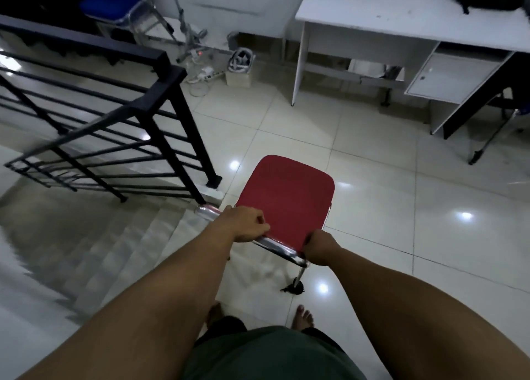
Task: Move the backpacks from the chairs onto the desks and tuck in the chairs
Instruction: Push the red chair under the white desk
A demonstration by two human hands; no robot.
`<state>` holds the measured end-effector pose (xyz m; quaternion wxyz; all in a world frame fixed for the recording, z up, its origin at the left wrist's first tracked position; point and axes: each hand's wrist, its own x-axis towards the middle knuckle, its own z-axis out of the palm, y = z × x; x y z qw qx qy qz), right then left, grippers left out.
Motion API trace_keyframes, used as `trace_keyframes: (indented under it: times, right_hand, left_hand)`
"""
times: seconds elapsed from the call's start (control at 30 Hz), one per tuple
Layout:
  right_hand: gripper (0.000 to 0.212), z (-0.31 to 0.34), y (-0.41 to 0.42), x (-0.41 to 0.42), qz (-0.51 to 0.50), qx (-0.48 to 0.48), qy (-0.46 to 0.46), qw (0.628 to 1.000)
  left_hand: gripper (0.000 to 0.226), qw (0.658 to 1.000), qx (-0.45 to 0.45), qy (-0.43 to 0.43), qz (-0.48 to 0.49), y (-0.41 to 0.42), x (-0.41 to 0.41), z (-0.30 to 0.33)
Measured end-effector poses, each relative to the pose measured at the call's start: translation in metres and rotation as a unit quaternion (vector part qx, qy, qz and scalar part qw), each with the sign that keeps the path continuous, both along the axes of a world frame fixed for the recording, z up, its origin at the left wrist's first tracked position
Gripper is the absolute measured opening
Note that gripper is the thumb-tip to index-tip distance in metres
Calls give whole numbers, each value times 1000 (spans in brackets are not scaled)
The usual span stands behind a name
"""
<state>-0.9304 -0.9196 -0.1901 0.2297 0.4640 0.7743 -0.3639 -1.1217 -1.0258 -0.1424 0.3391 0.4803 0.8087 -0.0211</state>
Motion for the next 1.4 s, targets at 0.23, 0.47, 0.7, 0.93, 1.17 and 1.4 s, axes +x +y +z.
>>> trace_keyframes:
  times: [0.23,0.47,0.7,0.93,1.17,1.4]
  right_hand:
    - [27,7,-15,-31,-194,23,11,981]
    - [15,8,-43,-61,-356,54,25,933]
    - [61,24,-76,-73,-226,125,56,965]
    - [87,37,-86,-62,-112,113,96,982]
    - [58,28,-83,-79,79,211,41,973]
    - [22,20,-80,-79,94,311,-10,946]
  left_hand:
    - [74,985,19,-12,-174,-10,-47,2]
    - [61,954,12,20,-300,-22,-84,-9]
    - [55,950,47,65,-302,-19,-87,-24]
    - [47,951,59,64,-298,-19,-88,-28]
    - [39,948,99,91,-290,-19,-86,-31]
    - [44,944,114,116,-288,-17,-86,-34]
